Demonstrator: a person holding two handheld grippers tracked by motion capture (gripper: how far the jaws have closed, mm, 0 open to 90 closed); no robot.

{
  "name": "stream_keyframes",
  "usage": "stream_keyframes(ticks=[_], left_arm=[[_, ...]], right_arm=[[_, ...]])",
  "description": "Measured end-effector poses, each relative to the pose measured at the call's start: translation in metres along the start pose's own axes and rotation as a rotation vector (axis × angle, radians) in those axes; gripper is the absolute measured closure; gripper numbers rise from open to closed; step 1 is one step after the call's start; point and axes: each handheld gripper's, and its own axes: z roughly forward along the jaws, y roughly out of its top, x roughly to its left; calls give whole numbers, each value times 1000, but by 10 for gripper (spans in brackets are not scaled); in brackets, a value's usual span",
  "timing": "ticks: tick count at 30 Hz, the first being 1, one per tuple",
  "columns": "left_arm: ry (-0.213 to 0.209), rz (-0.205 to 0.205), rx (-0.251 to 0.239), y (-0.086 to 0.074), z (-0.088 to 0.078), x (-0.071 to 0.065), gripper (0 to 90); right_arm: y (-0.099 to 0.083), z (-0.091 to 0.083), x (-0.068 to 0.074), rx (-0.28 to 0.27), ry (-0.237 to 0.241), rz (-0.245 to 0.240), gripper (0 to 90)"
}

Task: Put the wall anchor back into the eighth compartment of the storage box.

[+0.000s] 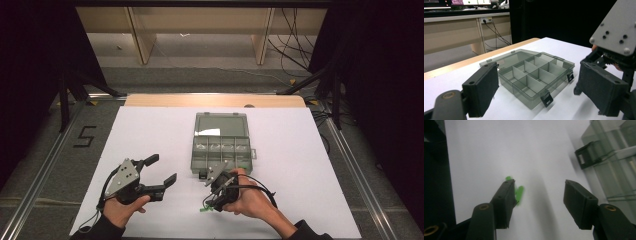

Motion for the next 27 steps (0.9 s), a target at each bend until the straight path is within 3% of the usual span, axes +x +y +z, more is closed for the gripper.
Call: stream_keyframes(ticks=[19,27], left_arm=[[0,0,0,0,0,0,164],[0,1,0,0,0,0,164]], right_arm=[[-2,21,10,83,61,-12,633],[-3,24,7,111,73,-28,713]])
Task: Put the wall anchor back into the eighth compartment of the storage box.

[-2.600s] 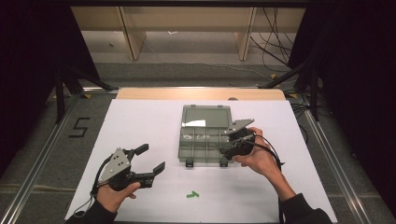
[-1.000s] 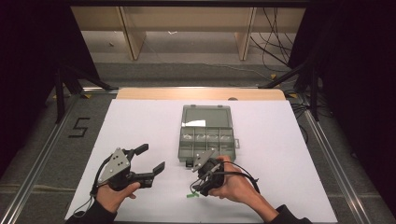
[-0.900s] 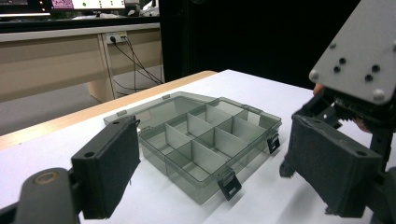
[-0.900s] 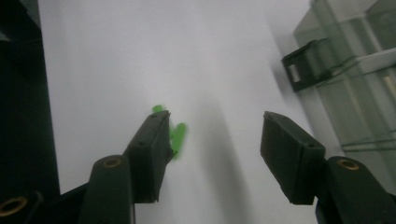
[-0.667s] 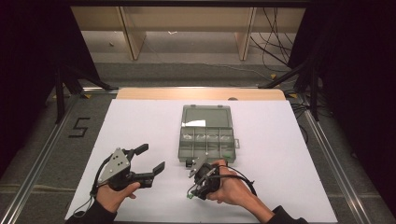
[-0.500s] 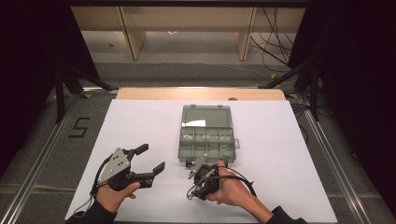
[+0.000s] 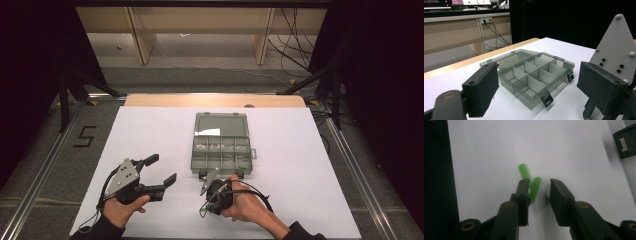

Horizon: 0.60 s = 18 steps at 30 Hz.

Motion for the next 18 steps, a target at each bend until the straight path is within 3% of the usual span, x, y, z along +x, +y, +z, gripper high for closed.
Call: stream_keyframes(ticks=[11,18], left_arm=[[1,-2,2,0,0,0,164],[0,-5,1,0,0,0,164]], right_arm=[[4,2,0,20,-36,-8,818],[5,2,0,23,-26,-4,847]])
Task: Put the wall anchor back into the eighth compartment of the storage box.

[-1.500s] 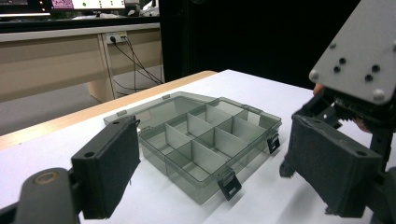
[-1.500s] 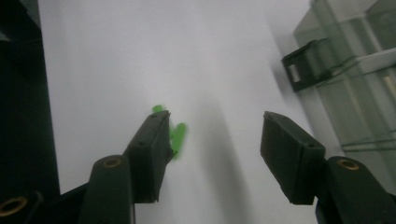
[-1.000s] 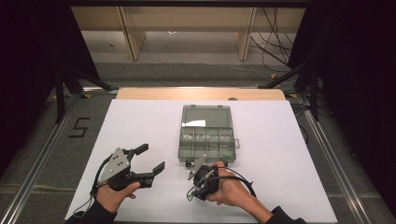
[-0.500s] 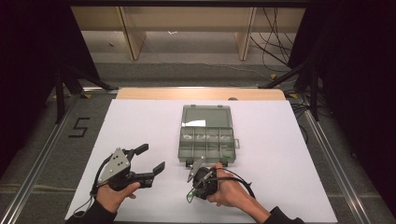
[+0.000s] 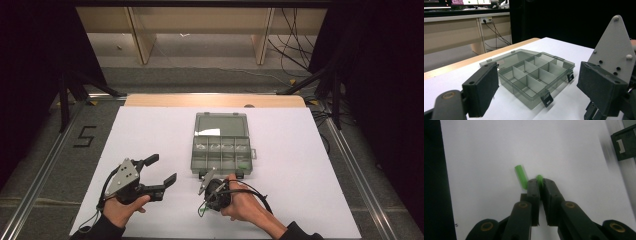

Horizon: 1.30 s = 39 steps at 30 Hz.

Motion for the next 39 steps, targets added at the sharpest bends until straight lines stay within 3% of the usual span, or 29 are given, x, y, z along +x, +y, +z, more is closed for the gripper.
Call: stream_keyframes(ticks=[10,39], left_arm=[[0,-1,0,0,0,0,164],[1,-8,-2,0,0,0,163]], right_arm=[[-1,-7,-3,-28,6,-2,848],[-14,-61,-33,-171,-92,55,848]])
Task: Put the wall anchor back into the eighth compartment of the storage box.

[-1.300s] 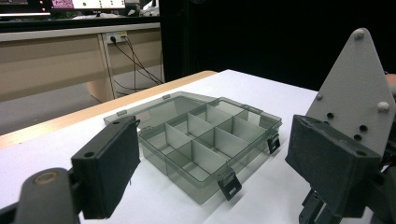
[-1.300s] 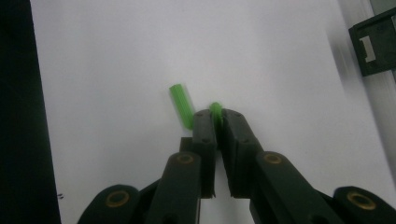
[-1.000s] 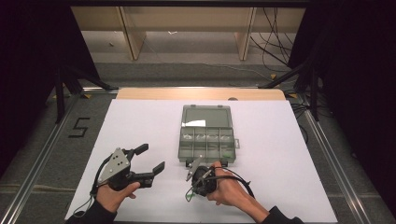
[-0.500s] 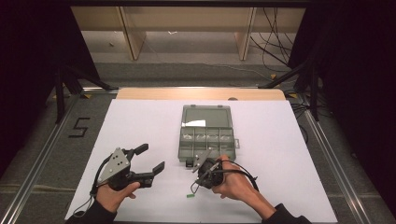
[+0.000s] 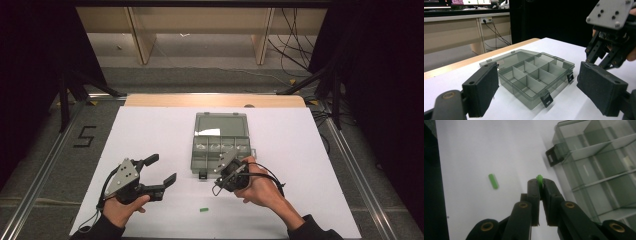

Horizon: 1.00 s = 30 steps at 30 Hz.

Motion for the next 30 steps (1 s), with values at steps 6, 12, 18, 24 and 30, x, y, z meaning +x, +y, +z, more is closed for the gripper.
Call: stream_keyframes(ticks=[6,12,18,24,30], left_arm=[[0,0,-1,0,0,0,164],[-6,-3,-11,0,1,1,164],[1,1,-1,0,0,0,164],[0,1,0,0,0,1,164],[-1,2,-1,0,0,1,164]], right_arm=[[-2,-11,-9,-29,-30,15,848],[-5,-24,-17,-55,-54,41,848],[-11,-36,-30,-80,-93,78,848],[-21,-46,-45,-93,-136,120,848],[-31,-48,-58,-92,-184,165,848]])
